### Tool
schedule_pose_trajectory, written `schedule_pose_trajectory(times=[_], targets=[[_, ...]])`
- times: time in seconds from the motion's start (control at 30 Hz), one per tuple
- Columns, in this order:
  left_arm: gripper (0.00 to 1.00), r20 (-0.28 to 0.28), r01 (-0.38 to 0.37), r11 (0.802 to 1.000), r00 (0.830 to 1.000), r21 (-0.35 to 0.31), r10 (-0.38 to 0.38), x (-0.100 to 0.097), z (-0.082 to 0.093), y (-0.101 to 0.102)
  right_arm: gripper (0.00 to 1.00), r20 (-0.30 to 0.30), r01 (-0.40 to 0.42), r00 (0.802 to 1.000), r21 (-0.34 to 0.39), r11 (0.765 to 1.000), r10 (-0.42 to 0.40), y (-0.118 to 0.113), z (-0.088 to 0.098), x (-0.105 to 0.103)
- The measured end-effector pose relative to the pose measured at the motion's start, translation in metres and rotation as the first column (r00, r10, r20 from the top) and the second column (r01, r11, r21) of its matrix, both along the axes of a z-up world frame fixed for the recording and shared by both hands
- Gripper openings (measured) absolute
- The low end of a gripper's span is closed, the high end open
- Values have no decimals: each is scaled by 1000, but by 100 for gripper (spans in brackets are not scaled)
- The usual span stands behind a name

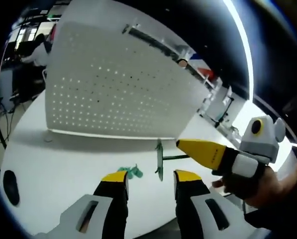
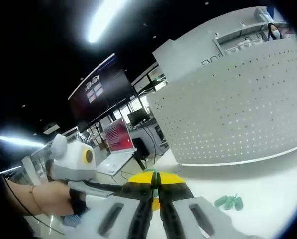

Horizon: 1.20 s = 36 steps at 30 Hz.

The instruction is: Insert the hook assembly into the mounting plate slot until the hook locks in place.

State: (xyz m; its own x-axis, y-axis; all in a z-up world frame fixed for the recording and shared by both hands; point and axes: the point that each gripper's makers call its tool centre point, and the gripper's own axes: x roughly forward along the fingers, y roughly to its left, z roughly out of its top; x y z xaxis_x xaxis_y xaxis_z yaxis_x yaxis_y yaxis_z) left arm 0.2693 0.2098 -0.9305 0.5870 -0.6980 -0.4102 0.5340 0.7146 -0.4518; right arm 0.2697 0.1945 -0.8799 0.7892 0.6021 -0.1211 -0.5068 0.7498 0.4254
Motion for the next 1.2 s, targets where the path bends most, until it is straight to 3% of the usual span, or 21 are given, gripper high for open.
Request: schedule_pose_trajectory(times=[0.4,0.53,0.77,1.2], targets=[[20,-19,-14,997,1000,-80,12,1,15,-2,0,53,3,999,-21,1000,-2,5,7,-3],[18,-27,-17,997,1000,-72,15,-1,13,-1,0,69,3,998,-22,1000,-2,6,10,-4],[7,-52,-39,990,998,-139,32,-1,19,-2,0,108,8,994,-38,999,-3,8,17,-6],[2,-19,-37,993,999,-113,35,-1,19,2,0,142,-10,990,-74,997,21,14,20,-10]])
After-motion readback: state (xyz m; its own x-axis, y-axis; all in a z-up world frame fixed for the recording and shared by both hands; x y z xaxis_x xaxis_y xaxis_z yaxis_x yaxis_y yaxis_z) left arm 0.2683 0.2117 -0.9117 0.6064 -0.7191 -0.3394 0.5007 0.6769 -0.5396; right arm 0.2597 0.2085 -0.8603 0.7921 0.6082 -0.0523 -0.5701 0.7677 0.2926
